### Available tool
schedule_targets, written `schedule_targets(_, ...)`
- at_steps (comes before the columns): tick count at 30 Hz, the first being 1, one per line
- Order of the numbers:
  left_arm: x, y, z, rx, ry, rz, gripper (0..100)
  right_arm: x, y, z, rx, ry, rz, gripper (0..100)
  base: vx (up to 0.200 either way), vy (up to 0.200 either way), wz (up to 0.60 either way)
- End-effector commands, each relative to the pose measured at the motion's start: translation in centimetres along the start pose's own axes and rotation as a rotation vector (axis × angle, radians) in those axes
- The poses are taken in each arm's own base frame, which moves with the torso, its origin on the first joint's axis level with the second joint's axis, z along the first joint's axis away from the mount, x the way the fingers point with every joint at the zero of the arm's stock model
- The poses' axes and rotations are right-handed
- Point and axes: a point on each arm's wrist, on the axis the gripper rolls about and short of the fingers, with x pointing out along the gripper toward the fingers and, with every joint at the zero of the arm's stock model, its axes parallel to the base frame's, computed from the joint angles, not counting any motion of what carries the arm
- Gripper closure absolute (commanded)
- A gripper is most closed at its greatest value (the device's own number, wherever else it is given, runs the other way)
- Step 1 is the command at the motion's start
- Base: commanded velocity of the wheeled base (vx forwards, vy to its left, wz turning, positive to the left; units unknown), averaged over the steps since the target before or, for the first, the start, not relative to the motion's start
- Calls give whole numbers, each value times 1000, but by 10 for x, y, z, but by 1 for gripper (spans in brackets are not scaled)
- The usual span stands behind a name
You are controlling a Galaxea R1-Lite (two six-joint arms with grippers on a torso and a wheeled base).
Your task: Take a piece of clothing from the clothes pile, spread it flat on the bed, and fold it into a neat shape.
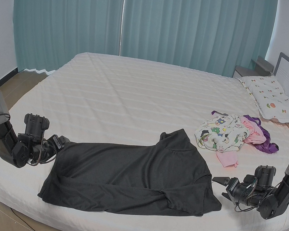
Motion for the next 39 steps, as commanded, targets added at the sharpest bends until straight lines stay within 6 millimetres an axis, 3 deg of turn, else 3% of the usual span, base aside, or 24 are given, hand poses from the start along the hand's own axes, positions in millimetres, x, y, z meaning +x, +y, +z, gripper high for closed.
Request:
schedule_targets(1,50,8,10,86,-16,45,0,1,1,0,-4,-5,-1,0,0,0,0)
schedule_targets(10,94,6,11,159,-18,37,0,2,1,2,-6,-15,-4,0,0,0,0)
schedule_targets(15,99,2,16,159,-3,46,0,3,1,3,-8,-16,-3,0,0,0,0)
schedule_targets(21,106,4,14,161,24,62,0,15,13,17,-40,-51,36,0,0,0,0)
schedule_targets(22,108,4,13,162,24,61,100,19,17,20,-48,-57,46,0,0,0,0)
schedule_targets(25,111,3,12,160,21,57,100,29,27,28,-61,-68,52,0,0,0,0)
schedule_targets(27,110,1,13,157,14,56,100,53,43,36,-75,-69,31,0,0,0,0)
schedule_targets(29,109,2,13,155,12,60,100,63,47,40,-83,-85,20,0,0,0,0)
schedule_targets(31,105,-2,16,149,1,55,100,97,61,48,-113,-135,18,0,0,0,0)
schedule_targets(34,97,-7,22,141,-13,44,100,130,70,51,-158,-150,2,0,0,0,0)
schedule_targets(39,86,-16,24,144,-28,31,100,166,81,54,-284,-161,-70,0,0,0,0)
